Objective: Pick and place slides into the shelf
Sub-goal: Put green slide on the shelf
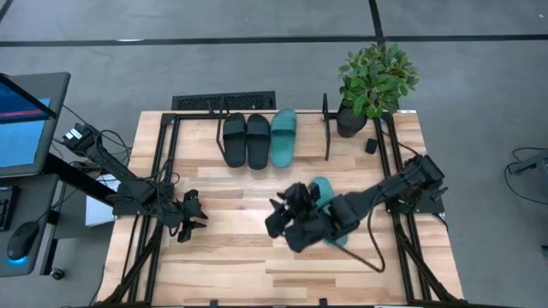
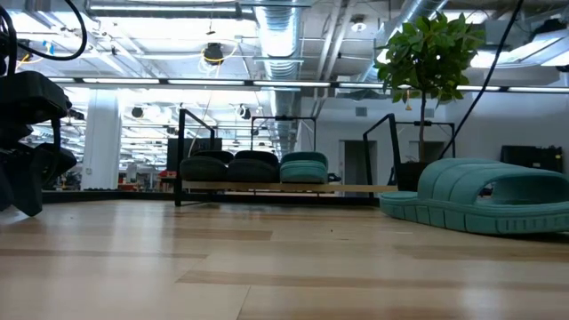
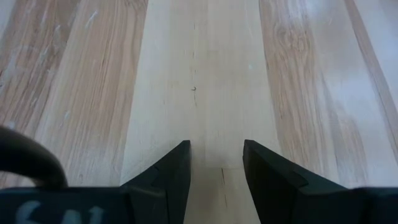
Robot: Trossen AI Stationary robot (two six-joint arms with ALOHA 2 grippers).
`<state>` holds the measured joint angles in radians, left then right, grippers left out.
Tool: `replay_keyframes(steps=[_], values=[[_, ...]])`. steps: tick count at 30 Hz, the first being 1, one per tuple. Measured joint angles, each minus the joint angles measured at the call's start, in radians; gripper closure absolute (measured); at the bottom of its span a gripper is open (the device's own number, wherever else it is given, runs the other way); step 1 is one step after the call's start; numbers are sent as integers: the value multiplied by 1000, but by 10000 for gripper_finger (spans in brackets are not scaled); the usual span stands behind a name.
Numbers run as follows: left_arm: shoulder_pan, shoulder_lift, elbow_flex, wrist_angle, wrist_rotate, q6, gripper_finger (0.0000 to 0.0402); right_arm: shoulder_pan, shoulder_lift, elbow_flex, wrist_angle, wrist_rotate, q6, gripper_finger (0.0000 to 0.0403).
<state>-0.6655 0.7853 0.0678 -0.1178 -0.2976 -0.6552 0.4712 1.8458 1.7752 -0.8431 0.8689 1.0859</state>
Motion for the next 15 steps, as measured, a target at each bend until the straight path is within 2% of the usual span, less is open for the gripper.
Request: replay_keyframes(steps=[9, 11, 15], values=[[0, 0, 0, 1, 0, 0, 267, 29, 96, -1, 9, 15, 152, 278], [0, 0, 0, 0, 0, 0, 267, 20, 115, 5, 58, -19, 171, 278], [0, 0, 0, 1, 0, 0, 267, 11, 137, 0, 143, -171, 100, 278]])
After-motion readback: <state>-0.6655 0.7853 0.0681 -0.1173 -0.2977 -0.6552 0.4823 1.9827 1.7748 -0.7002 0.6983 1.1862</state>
